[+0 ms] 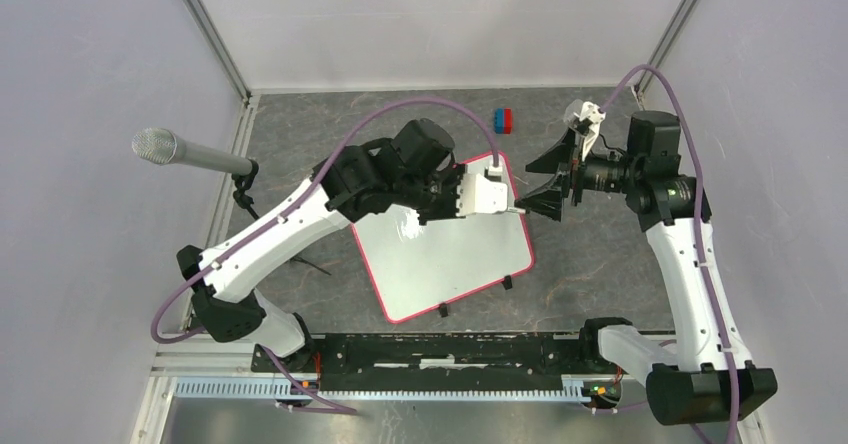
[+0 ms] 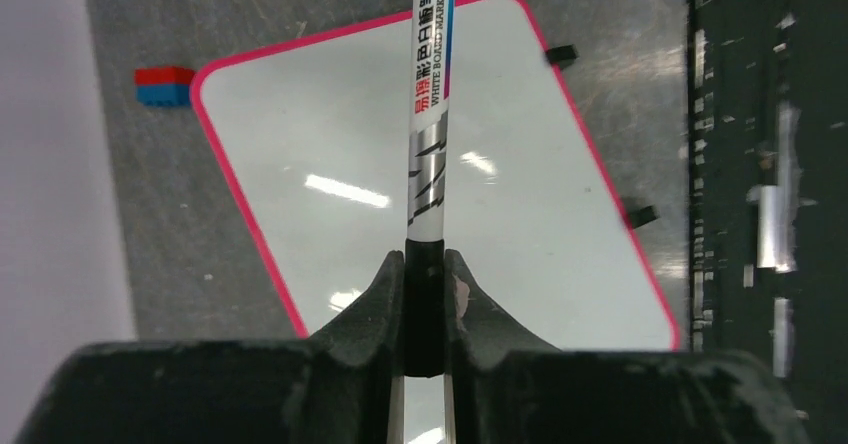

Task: Write a sentence on the whiteboard
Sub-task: Open the whiteboard marker at the center of the board.

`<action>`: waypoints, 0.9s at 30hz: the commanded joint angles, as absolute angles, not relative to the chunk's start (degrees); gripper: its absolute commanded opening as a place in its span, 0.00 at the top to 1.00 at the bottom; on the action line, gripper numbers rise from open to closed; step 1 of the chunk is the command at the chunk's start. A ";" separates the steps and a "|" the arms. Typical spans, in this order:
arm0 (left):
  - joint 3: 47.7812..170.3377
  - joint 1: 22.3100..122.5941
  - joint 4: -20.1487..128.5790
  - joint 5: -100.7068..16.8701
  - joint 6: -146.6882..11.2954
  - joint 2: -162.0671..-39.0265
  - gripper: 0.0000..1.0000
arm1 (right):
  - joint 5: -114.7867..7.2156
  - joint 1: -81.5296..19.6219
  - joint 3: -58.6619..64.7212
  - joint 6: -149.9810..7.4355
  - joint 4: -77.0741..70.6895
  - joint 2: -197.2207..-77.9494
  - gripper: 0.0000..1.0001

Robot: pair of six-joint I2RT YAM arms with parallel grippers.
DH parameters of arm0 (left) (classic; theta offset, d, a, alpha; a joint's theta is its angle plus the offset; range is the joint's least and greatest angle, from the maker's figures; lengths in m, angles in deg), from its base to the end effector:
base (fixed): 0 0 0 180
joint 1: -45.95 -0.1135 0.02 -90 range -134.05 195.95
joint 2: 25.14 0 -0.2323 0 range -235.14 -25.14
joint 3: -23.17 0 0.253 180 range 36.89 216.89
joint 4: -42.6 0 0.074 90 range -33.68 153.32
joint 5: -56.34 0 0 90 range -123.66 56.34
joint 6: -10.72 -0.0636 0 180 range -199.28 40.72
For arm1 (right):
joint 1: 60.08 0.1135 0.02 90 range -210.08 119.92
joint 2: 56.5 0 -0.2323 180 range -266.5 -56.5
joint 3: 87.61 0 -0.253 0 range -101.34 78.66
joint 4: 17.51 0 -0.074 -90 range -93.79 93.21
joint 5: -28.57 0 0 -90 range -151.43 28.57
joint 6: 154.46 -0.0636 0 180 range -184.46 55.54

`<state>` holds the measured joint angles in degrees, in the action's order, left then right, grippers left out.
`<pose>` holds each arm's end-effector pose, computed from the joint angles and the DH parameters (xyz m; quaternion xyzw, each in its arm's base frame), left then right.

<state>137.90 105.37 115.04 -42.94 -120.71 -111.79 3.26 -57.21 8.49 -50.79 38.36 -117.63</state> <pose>0.1577 -0.2871 0.3689 0.7281 0.5611 -0.1341 0.3702 0.2227 0.0687 0.3596 -0.3591 0.6984 0.4304 0.4450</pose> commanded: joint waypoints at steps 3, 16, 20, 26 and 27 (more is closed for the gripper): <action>143.64 101.57 118.83 -56.80 -102.84 -111.88 0.98 | 8.58 -55.79 6.81 -55.34 33.82 -118.23 0.02; 142.82 99.51 117.61 -59.84 -100.57 -110.01 0.98 | 12.96 -49.61 17.81 -88.88 -0.53 -113.10 0.13; 144.36 99.49 117.58 -59.93 -100.52 -110.52 0.98 | 8.04 -48.05 10.42 -71.51 20.99 -117.70 0.25; 143.72 99.41 117.63 -60.72 -100.72 -111.36 0.98 | 7.01 -46.39 10.77 -69.61 22.55 -118.47 0.40; 143.69 99.32 117.58 -60.88 -100.75 -111.49 0.98 | 7.08 -46.35 10.74 -69.35 22.82 -118.47 0.42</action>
